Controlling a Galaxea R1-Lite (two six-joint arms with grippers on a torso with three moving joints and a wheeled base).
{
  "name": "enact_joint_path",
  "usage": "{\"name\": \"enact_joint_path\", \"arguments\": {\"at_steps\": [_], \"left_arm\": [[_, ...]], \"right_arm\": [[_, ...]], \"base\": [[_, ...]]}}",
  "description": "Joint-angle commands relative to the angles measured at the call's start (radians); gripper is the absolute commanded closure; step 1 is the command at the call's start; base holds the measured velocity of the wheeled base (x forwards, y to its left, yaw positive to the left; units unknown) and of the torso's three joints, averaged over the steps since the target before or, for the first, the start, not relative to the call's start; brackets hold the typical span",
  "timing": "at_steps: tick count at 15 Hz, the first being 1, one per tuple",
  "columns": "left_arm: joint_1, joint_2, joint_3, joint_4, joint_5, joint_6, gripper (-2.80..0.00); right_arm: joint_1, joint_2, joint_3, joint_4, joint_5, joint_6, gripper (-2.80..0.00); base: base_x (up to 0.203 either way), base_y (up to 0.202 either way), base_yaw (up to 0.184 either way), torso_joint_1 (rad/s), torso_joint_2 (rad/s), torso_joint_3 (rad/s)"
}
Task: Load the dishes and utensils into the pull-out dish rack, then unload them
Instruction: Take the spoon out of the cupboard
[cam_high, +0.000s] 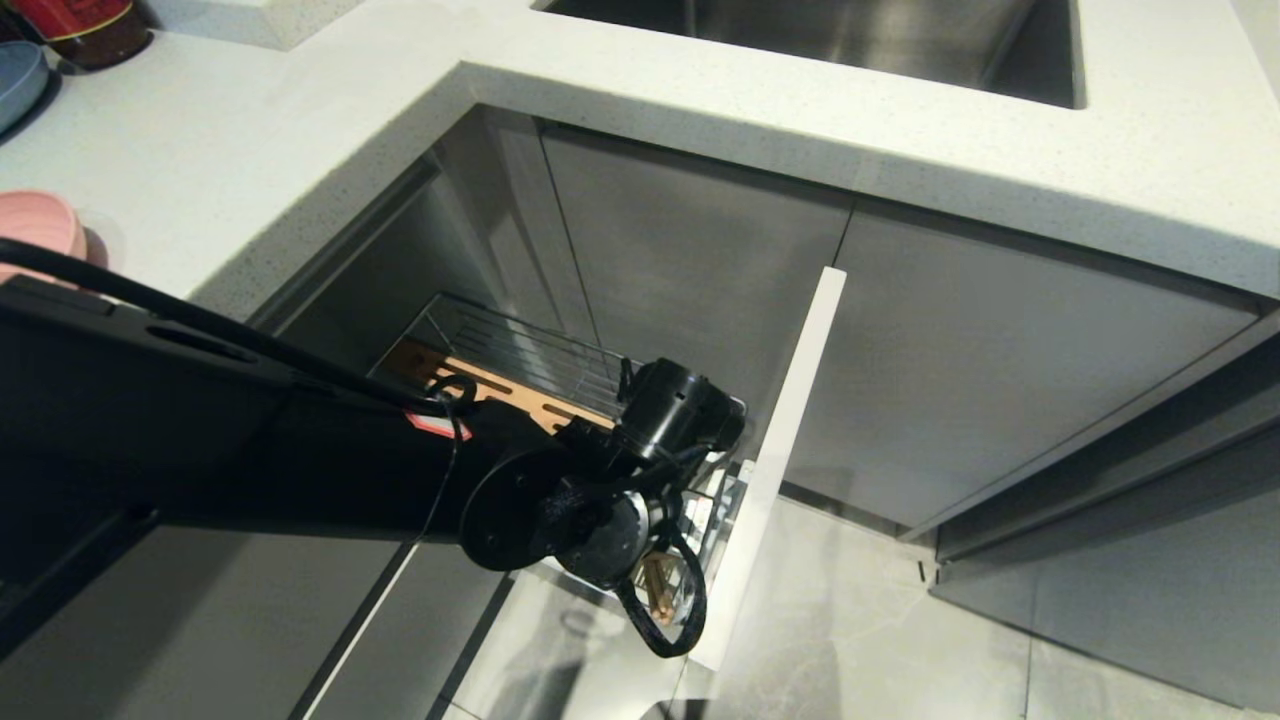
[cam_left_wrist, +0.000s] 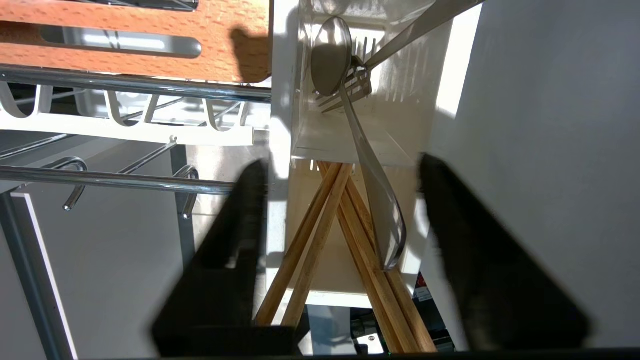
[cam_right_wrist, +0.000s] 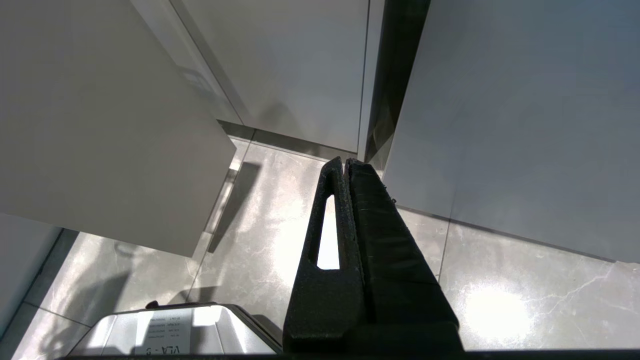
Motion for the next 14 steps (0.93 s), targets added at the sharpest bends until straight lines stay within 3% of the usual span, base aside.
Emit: {"name": "enact_joint_path", "arguments": {"at_steps": [1, 10, 14], "left_arm": [[0.000, -0.001, -0.001, 0.002, 0.003, -0.001, 0.00], [-0.004, -0.004, -0.001, 0.002, 0.003, -0.002, 0.00], [-0.006, -0.088, -0.008, 0.022, 0.006, -0.002, 0.00]], "right_arm": [[0.000, -0.004, 0.000, 0.000, 0.000, 0.001, 0.00], [0.000, -0.004, 0.000, 0.000, 0.000, 0.001, 0.00], [0.000, -0.004, 0.000, 0.000, 0.000, 0.001, 0.00]], "base": [[0.000, 0.000, 0.000, 0.000, 0.00, 0.000], [0.000, 0.000, 0.000, 0.000, 0.00, 0.000], [0.000, 0.000, 0.000, 0.000, 0.00, 0.000]]}}
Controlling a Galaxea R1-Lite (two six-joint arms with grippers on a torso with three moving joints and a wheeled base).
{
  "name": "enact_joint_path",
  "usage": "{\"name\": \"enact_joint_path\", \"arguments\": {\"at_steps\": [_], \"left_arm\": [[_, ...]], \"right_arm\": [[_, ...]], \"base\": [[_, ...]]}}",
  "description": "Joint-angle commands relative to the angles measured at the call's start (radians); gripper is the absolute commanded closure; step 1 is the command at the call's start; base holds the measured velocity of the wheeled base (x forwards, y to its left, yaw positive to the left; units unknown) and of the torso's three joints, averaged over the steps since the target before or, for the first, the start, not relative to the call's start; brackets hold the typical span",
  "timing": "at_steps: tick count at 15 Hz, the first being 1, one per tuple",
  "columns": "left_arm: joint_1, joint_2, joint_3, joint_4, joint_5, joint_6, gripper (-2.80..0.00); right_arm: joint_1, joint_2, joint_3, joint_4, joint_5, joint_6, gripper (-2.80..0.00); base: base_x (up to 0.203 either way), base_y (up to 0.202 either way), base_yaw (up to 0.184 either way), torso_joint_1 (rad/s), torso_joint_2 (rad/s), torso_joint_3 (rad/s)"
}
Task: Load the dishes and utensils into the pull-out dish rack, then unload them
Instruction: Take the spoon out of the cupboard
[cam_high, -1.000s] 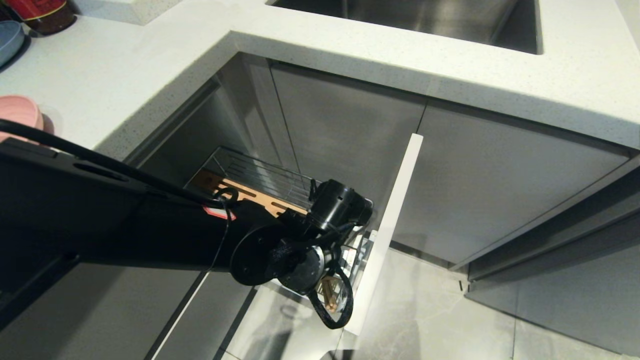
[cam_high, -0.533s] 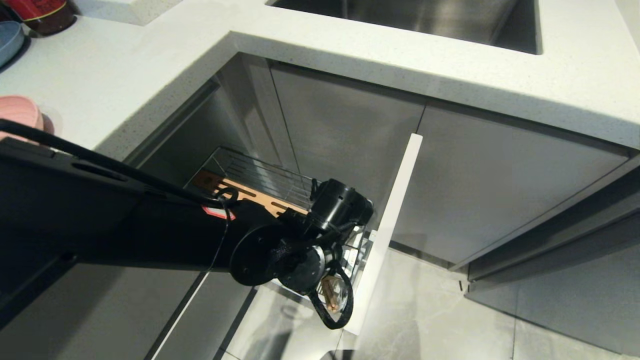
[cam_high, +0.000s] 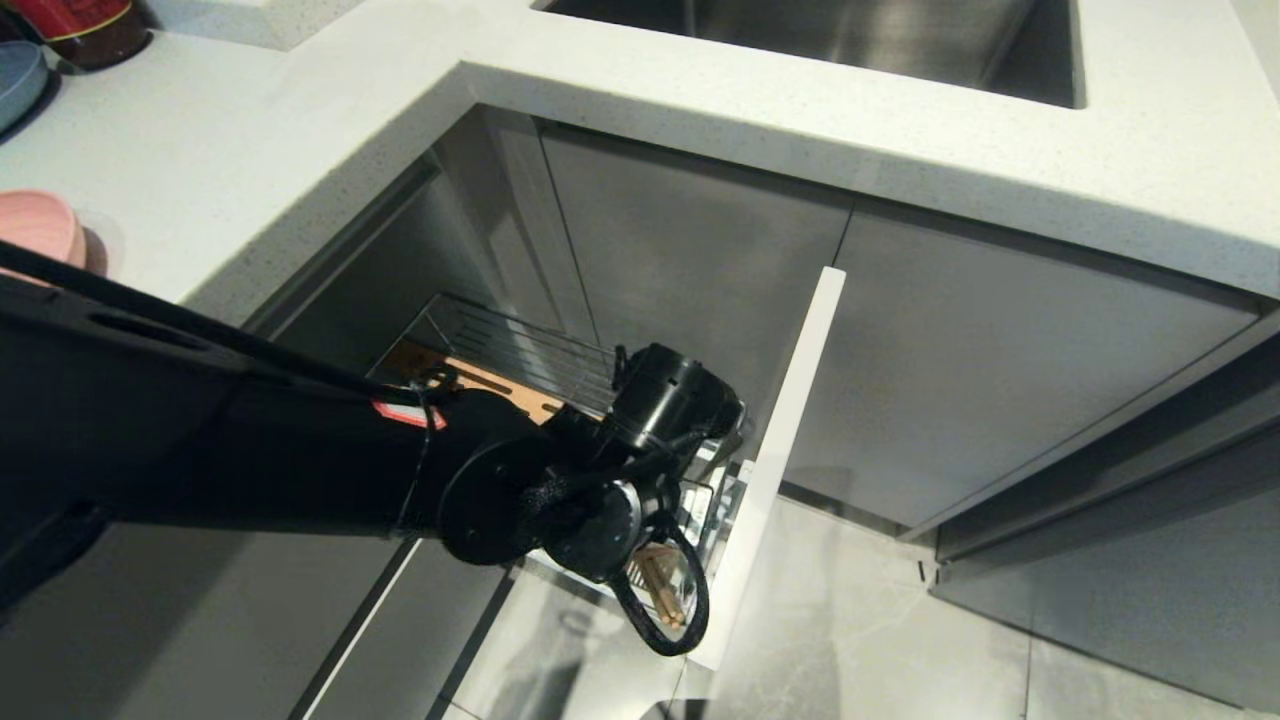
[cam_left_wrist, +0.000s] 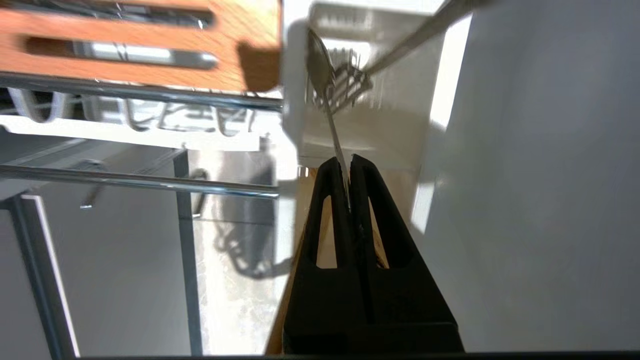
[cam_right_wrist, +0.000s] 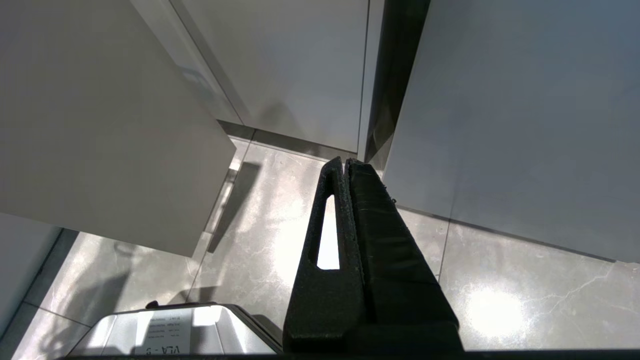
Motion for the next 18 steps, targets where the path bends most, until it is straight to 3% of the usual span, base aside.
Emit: {"name": "enact_joint_path", "arguments": {"at_steps": [1, 18], "left_arm": [[-0.002, -0.076, -0.008, 0.034, 0.003, -0.003, 0.00], [-0.014, -0.288, -0.049, 0.129, 0.002, -0.005, 0.00]], "right_arm": [[0.000, -0.004, 0.000, 0.000, 0.000, 0.001, 0.00], [0.000, -0.004, 0.000, 0.000, 0.000, 0.001, 0.00]], "base": [[0.000, 0.000, 0.000, 0.000, 0.00, 0.000], [0.000, 0.000, 0.000, 0.000, 0.00, 0.000]]}}
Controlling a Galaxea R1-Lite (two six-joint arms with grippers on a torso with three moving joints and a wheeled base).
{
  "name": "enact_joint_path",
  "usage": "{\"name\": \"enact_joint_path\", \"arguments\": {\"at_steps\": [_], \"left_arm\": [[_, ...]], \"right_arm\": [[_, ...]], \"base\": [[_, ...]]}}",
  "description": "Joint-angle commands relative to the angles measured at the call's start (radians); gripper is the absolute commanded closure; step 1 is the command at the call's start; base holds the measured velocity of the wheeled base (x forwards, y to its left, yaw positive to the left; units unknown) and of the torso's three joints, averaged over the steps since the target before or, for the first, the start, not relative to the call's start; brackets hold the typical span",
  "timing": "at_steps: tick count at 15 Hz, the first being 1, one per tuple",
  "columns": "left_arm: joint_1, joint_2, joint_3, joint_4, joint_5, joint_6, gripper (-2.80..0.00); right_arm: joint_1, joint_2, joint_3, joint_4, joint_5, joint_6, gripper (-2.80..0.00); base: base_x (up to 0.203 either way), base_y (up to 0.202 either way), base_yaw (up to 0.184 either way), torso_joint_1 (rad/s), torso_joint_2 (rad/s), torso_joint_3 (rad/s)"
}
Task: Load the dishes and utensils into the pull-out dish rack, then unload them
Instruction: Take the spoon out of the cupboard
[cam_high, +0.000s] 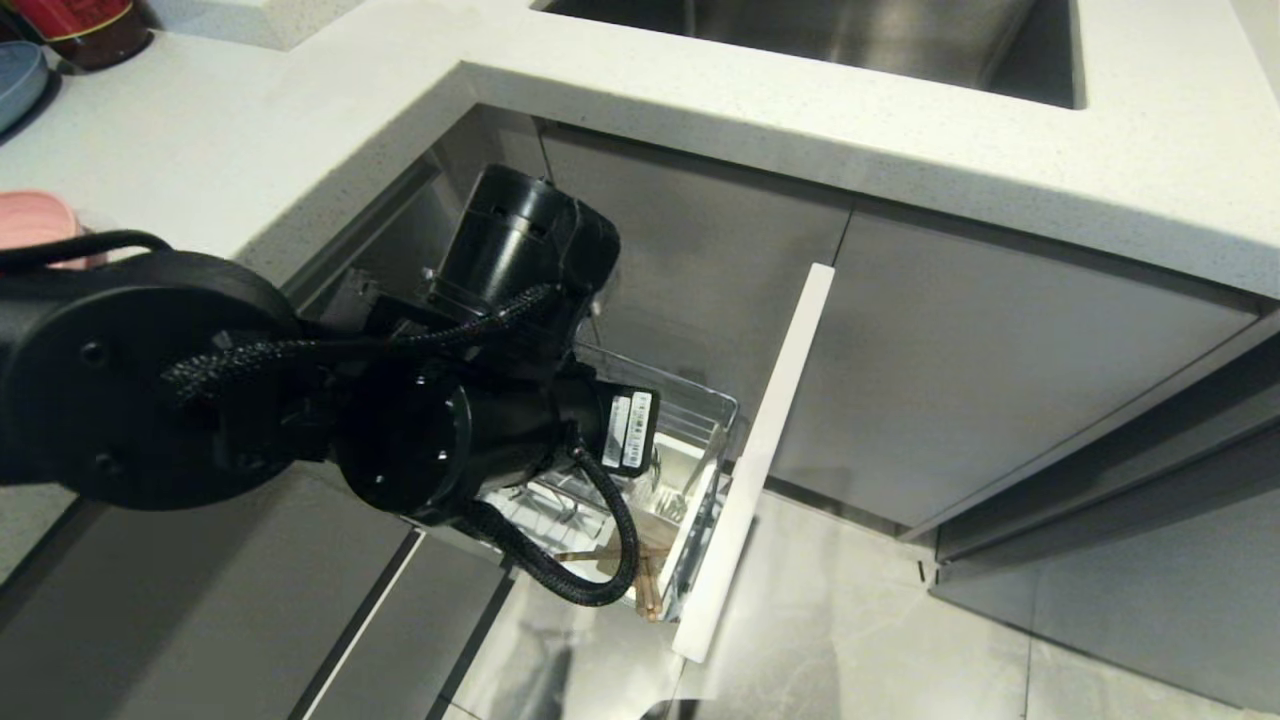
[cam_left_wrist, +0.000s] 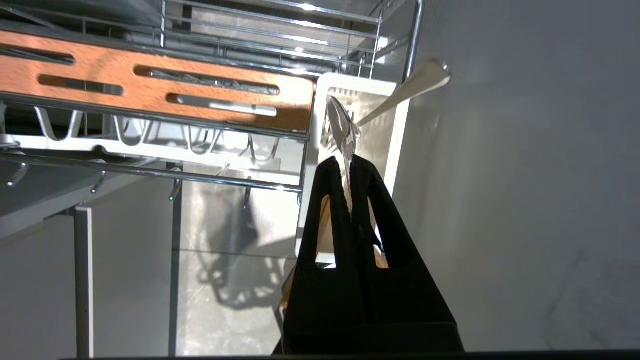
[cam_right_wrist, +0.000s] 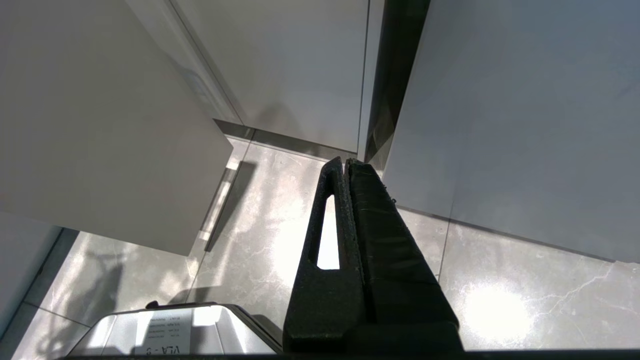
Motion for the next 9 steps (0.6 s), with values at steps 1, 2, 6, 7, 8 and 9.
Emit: {"name": "enact_joint_path", "arguments": {"at_steps": [1, 2, 6, 7, 8, 9], "left_arm": [[-0.001, -0.034, -0.002, 0.001, 0.003, -0.002, 0.00], [-0.003, -0.048, -0.006, 0.002, 0.004, -0.002, 0.00], [-0.006, -0.105, -0.010, 0.002, 0.034, 0.001, 0.00], [-0.011, -0.124, -0.014, 0.002, 0.043, 0.001, 0.00], [-0.017, -0.138, -0.025, 0.002, 0.053, 0.001, 0.00], [-0.018, -0.148, -0.027, 0.002, 0.063, 0.001, 0.00]], "right_arm": [[0.000, -0.004, 0.000, 0.000, 0.000, 0.001, 0.00], [0.000, -0.004, 0.000, 0.000, 0.000, 0.001, 0.00], [0.000, -0.004, 0.000, 0.000, 0.000, 0.001, 0.00], [0.000, -0.004, 0.000, 0.000, 0.000, 0.001, 0.00], [0.000, -0.004, 0.000, 0.000, 0.000, 0.001, 0.00], [0.000, -0.004, 0.000, 0.000, 0.000, 0.001, 0.00]], "base": [[0.000, 0.000, 0.000, 0.000, 0.00, 0.000], [0.000, 0.000, 0.000, 0.000, 0.00, 0.000], [0.000, 0.000, 0.000, 0.000, 0.00, 0.000], [0.000, 0.000, 0.000, 0.000, 0.00, 0.000], [0.000, 0.000, 0.000, 0.000, 0.00, 0.000], [0.000, 0.000, 0.000, 0.000, 0.00, 0.000]]}}
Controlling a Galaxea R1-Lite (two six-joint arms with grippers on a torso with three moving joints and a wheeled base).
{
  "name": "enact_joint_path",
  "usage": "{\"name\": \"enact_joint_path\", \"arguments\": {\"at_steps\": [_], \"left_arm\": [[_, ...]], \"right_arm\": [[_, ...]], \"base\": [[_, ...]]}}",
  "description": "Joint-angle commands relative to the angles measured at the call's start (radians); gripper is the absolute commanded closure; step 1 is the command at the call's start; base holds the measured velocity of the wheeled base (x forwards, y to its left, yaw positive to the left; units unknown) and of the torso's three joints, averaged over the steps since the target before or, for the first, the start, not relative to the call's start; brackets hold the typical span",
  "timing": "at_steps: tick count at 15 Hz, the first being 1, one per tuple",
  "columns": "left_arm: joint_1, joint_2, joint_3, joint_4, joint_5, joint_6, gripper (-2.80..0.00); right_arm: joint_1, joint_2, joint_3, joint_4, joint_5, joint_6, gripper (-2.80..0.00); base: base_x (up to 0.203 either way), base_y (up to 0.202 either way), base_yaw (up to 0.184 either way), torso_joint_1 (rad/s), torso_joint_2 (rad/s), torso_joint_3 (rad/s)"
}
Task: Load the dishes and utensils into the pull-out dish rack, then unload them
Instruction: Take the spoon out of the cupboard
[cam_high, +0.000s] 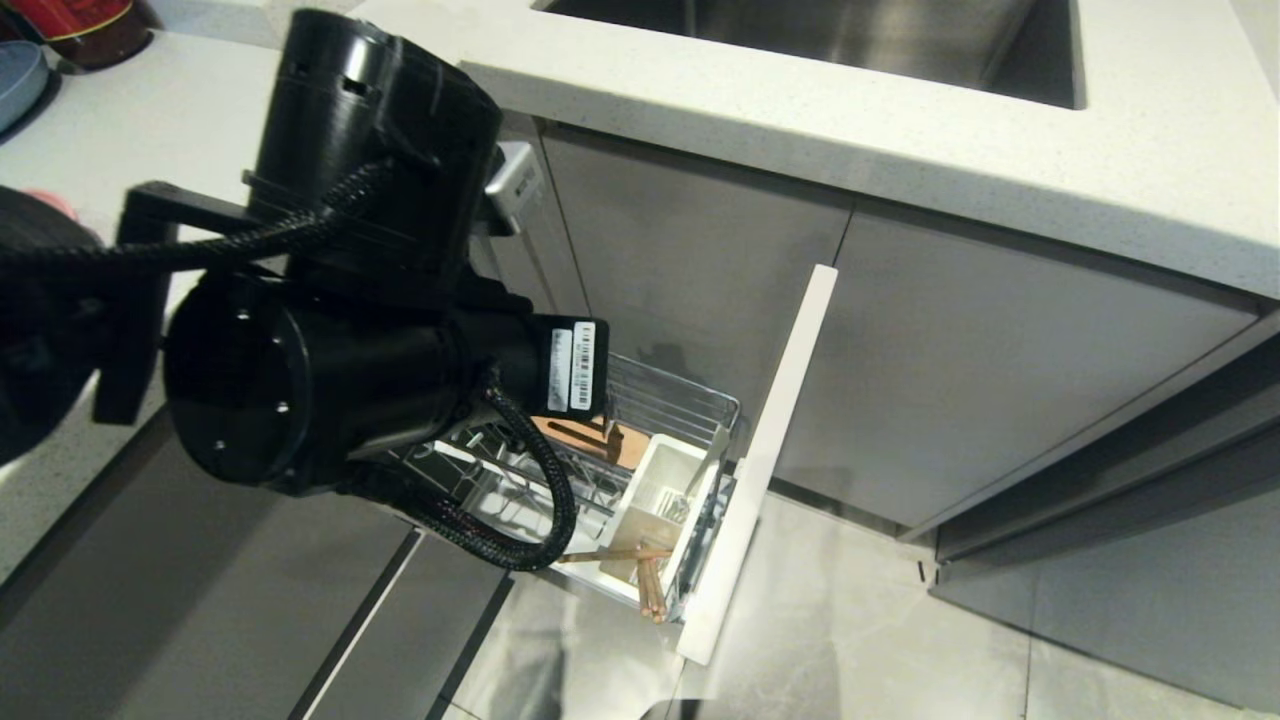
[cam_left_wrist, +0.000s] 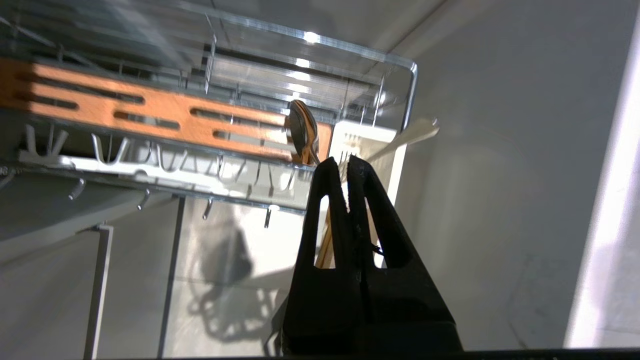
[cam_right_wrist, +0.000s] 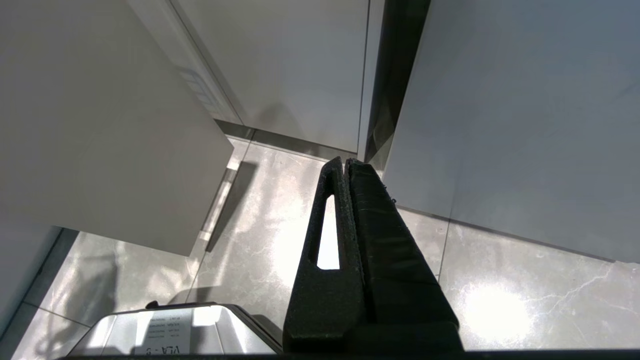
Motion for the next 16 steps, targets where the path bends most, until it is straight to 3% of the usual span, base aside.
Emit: {"name": "enact_joint_path", "arguments": {"at_steps": [1, 4, 8, 16], "left_arm": [[-0.007, -0.056, -0.012, 0.001, 0.034, -0.002, 0.00], [-0.015, -0.115, -0.047, -0.007, 0.075, -0.007, 0.00], [-0.017, -0.222, -0.102, -0.033, 0.080, -0.013, 0.00], [0.009, -0.413, -0.179, -0.244, 0.134, 0.003, 0.00]], "right_arm": [[0.000, -0.004, 0.000, 0.000, 0.000, 0.001, 0.00], [0.000, -0.004, 0.000, 0.000, 0.000, 0.001, 0.00], [0.000, -0.004, 0.000, 0.000, 0.000, 0.001, 0.00], [0.000, -0.004, 0.000, 0.000, 0.000, 0.001, 0.00]], "base": [[0.000, 0.000, 0.000, 0.000, 0.00, 0.000], [0.000, 0.000, 0.000, 0.000, 0.00, 0.000], [0.000, 0.000, 0.000, 0.000, 0.00, 0.000], [0.000, 0.000, 0.000, 0.000, 0.00, 0.000]]}}
